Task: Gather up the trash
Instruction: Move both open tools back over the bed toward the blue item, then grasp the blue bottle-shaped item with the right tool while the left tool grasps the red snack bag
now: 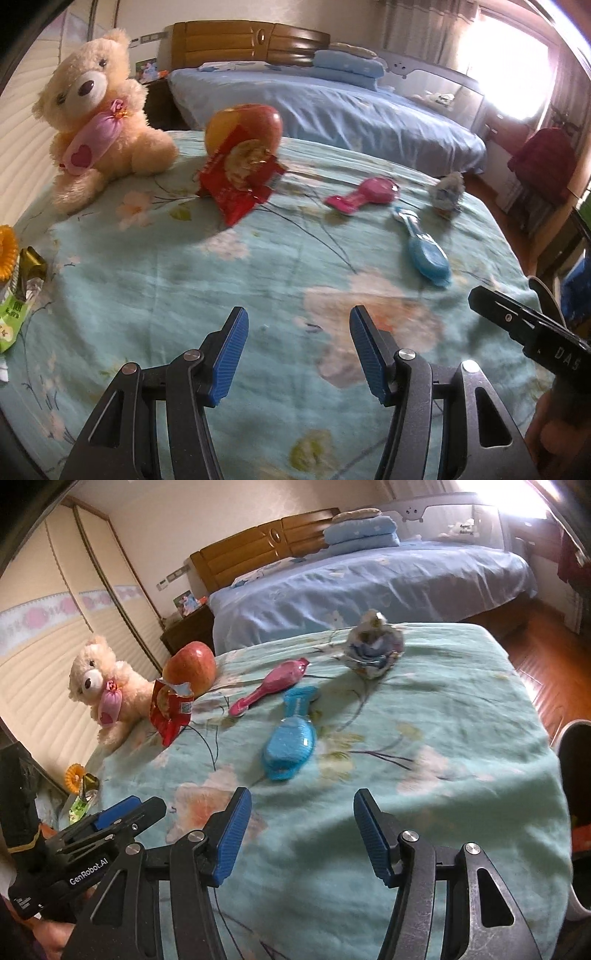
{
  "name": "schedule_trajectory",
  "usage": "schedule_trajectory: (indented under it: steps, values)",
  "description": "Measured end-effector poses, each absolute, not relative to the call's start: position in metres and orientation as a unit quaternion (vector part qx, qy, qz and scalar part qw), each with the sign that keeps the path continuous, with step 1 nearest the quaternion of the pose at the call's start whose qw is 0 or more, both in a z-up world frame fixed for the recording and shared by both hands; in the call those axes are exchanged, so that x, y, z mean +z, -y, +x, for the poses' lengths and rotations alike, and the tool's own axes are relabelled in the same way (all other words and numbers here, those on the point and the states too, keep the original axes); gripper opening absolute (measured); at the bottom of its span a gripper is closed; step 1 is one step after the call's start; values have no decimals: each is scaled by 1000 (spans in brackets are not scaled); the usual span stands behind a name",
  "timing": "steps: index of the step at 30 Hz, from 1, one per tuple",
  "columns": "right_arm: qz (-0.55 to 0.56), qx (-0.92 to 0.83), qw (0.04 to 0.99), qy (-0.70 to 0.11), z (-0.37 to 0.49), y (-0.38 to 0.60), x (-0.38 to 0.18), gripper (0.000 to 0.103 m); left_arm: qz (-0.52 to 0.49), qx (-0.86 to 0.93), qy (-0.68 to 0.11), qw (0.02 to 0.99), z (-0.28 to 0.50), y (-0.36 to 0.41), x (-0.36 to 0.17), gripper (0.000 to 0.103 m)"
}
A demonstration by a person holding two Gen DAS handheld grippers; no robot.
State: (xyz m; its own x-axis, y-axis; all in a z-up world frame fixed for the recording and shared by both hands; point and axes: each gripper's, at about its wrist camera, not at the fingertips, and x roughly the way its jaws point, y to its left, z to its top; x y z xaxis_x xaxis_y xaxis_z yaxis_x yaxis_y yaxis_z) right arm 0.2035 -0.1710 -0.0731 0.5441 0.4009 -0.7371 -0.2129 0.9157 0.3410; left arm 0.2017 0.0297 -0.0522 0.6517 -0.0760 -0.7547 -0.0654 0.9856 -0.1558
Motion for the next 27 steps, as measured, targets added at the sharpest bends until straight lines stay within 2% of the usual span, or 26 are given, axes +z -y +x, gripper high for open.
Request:
schedule_trajectory:
  steps: [16, 20, 27]
  values:
    - [75, 159, 873, -455, 240, 136, -85, 58, -101, 47, -429, 896, 273, -59, -70, 57]
    - [63, 147, 874, -460, 248, 131, -90, 57, -97, 54, -427, 898, 291, -62, -73, 60]
    - [38, 133, 876, -461, 258, 121, -92, 44, -103, 65, -431, 894, 323, -69, -84, 60]
